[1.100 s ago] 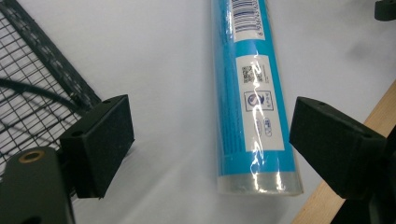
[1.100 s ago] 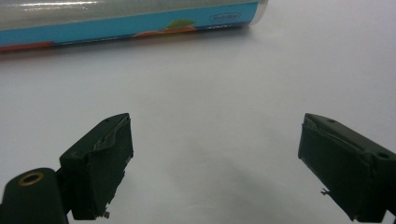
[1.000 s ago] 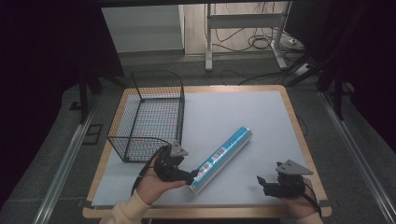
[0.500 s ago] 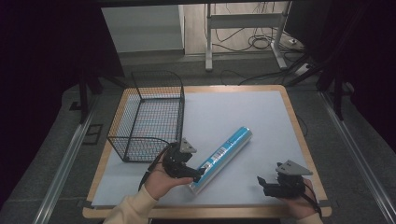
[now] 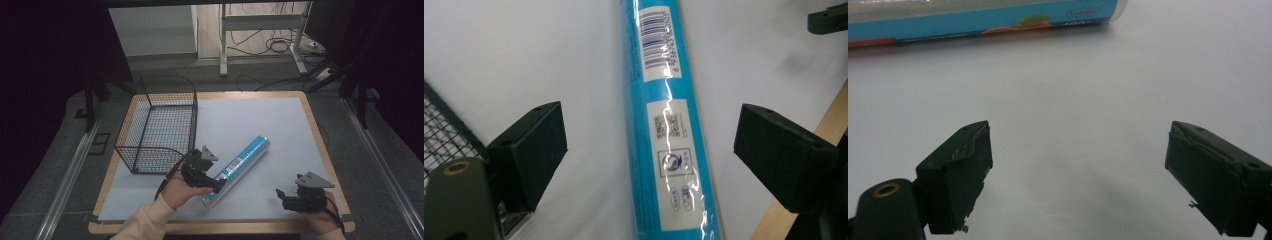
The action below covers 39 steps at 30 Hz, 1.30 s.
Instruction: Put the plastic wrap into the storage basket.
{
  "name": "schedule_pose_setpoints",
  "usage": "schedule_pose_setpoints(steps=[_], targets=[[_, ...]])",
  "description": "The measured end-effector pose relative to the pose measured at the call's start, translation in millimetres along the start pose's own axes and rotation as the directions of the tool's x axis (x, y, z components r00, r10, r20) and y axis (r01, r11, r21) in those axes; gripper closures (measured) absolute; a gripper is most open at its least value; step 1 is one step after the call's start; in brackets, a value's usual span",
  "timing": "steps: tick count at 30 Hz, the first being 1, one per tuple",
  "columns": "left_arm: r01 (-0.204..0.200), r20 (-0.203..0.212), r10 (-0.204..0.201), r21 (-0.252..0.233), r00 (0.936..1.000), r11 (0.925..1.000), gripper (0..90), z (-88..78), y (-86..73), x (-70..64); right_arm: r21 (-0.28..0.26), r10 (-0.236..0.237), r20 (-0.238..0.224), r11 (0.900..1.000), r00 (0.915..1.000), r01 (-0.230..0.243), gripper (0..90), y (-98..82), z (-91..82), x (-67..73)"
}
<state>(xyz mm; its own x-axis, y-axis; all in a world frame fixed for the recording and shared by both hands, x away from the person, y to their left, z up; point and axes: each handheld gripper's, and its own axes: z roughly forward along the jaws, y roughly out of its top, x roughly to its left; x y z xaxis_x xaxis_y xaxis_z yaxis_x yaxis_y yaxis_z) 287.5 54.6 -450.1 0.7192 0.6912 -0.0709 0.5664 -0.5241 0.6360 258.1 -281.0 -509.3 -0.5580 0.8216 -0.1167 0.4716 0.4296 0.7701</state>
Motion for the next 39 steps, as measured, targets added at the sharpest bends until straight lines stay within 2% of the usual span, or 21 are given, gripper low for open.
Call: schedule_pose_setpoints(steps=[18,32,39], targets=[[-0.008,0.022,0.007,0.044,0.9997,0.9990,13.2,21.4,26.1,-5.7,0.000,-0.011,0.004,1.000,0.9999,0.011,11.9,-0.7,-0.7,-1.2],[-0.032,0.024,0.029,0.119,0.9993,0.9924,13.0,48.7,46.7,-9.9,0.006,-0.014,0.004,1.000,0.9999,0.014,11.9,-1.1,0.2,-1.6],[-0.042,0.027,0.038,0.161,0.9989,0.9861,12.8,61.8,57.9,-11.7,0.002,-0.005,0.009,1.000,0.9999,0.005,11.9,-1.4,-0.6,-3.2]])
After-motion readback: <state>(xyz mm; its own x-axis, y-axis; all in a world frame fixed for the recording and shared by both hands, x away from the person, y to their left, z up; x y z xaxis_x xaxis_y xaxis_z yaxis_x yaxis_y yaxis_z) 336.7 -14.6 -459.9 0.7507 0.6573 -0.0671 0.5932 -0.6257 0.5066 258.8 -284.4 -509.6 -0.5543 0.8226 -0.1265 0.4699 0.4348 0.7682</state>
